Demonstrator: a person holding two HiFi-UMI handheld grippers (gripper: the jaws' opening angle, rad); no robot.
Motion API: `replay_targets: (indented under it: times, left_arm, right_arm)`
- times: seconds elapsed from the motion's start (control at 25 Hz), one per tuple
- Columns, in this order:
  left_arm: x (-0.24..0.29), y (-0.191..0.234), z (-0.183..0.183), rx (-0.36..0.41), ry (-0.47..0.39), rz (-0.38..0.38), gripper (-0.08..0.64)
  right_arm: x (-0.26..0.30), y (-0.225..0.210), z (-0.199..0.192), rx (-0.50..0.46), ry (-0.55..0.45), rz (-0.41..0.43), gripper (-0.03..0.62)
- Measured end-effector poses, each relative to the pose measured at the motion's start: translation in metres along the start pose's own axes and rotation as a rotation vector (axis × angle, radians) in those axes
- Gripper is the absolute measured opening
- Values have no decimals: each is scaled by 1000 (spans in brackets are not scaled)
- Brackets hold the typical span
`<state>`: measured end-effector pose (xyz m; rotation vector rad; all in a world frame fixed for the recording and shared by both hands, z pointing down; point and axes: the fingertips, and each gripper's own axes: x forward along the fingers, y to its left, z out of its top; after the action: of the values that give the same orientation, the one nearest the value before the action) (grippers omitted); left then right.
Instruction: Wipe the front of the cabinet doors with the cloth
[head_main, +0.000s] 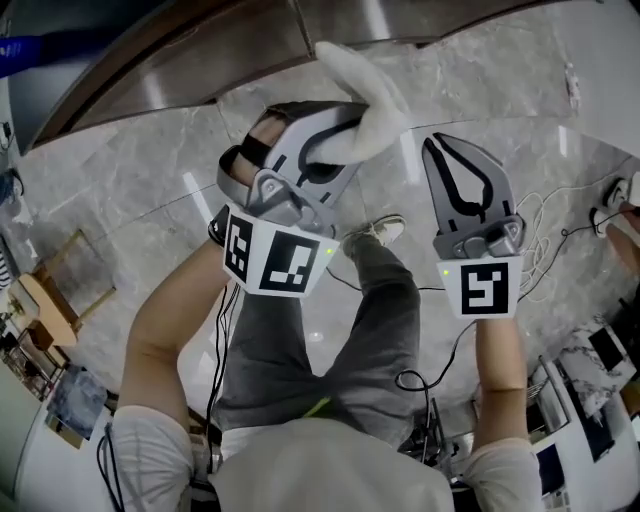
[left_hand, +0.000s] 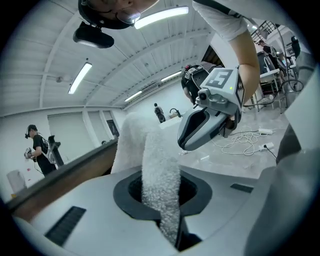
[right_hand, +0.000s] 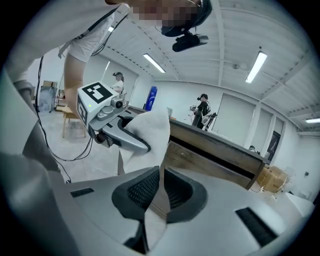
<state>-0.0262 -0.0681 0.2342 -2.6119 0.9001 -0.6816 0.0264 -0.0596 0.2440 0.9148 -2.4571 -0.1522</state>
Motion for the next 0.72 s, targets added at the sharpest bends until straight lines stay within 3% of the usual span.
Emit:
replay_targets:
  times: [0.32, 0.72]
  left_arm:
    - [-81, 60, 113, -10, -19, 31, 58]
    - [-153, 96, 220, -57, -12, 78, 58]
  right_arm:
    - [-43, 3, 145, 32, -18, 26, 52]
    - [-116, -21, 266, 77, -58, -10, 52]
